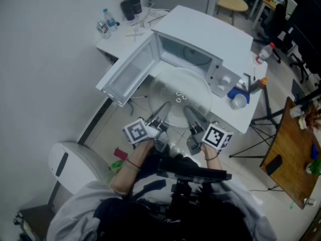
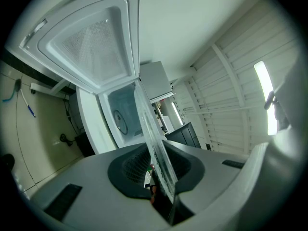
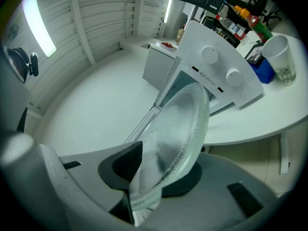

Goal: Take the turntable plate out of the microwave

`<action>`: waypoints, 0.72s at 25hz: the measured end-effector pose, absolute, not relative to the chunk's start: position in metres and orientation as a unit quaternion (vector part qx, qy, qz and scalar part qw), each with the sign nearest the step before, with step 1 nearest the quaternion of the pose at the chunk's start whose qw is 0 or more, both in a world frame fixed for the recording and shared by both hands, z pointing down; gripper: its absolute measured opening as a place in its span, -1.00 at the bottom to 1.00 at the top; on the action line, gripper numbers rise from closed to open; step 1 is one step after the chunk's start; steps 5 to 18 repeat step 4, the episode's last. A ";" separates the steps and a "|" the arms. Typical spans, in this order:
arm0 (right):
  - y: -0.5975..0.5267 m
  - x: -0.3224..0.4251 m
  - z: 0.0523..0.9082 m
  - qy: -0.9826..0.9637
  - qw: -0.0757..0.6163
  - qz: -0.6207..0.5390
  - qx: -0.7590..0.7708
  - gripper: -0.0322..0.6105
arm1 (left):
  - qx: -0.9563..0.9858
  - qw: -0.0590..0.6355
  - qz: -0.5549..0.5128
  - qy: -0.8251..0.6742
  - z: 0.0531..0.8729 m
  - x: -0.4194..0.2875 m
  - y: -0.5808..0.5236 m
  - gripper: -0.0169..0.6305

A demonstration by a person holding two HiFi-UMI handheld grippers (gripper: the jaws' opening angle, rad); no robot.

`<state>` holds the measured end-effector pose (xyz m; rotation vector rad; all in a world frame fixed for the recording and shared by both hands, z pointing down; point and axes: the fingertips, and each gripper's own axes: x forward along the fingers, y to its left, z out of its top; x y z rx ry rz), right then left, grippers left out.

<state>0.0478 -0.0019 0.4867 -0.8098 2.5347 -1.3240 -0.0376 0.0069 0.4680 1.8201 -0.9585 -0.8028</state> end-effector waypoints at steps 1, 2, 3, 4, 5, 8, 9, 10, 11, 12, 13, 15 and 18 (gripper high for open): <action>-0.002 0.048 0.487 0.850 0.084 -0.443 -0.272 -0.53 | 0.735 0.452 -0.326 -0.387 0.468 -0.038 0.007 -0.80; -0.001 0.047 0.487 0.850 0.082 -0.443 -0.273 -0.53 | 0.734 0.453 -0.327 -0.386 0.468 -0.038 0.008 -0.80; -0.001 0.047 0.488 0.849 0.081 -0.443 -0.274 -0.53 | 0.733 0.454 -0.327 -0.386 0.469 -0.038 0.008 -0.80; 0.000 0.047 0.489 0.849 0.080 -0.444 -0.275 -0.52 | 0.732 0.455 -0.328 -0.386 0.469 -0.038 0.009 -0.80; 0.000 0.047 0.489 0.849 0.080 -0.444 -0.275 -0.52 | 0.732 0.455 -0.328 -0.386 0.469 -0.038 0.009 -0.80; 0.000 0.047 0.489 0.849 0.080 -0.444 -0.275 -0.52 | 0.732 0.455 -0.328 -0.386 0.469 -0.038 0.009 -0.80; 0.000 0.047 0.489 0.849 0.080 -0.444 -0.275 -0.52 | 0.732 0.455 -0.328 -0.386 0.469 -0.038 0.009 -0.80; 0.000 0.047 0.489 0.849 0.080 -0.444 -0.275 -0.52 | 0.732 0.455 -0.328 -0.386 0.469 -0.038 0.009 -0.80; 0.000 0.047 0.489 0.849 0.080 -0.444 -0.275 -0.52 | 0.732 0.455 -0.328 -0.386 0.469 -0.038 0.009 -0.80; 0.000 0.047 0.489 0.849 0.080 -0.444 -0.275 -0.52 | 0.732 0.455 -0.328 -0.386 0.469 -0.038 0.009 -0.80; 0.000 0.047 0.489 0.849 0.080 -0.444 -0.275 -0.52 | 0.732 0.455 -0.328 -0.386 0.469 -0.038 0.009 -0.80; 0.000 0.047 0.489 0.849 0.080 -0.444 -0.275 -0.52 | 0.732 0.455 -0.328 -0.386 0.469 -0.038 0.009 -0.80; 0.000 0.047 0.489 0.849 0.080 -0.444 -0.275 -0.52 | 0.732 0.455 -0.328 -0.386 0.469 -0.038 0.009 -0.80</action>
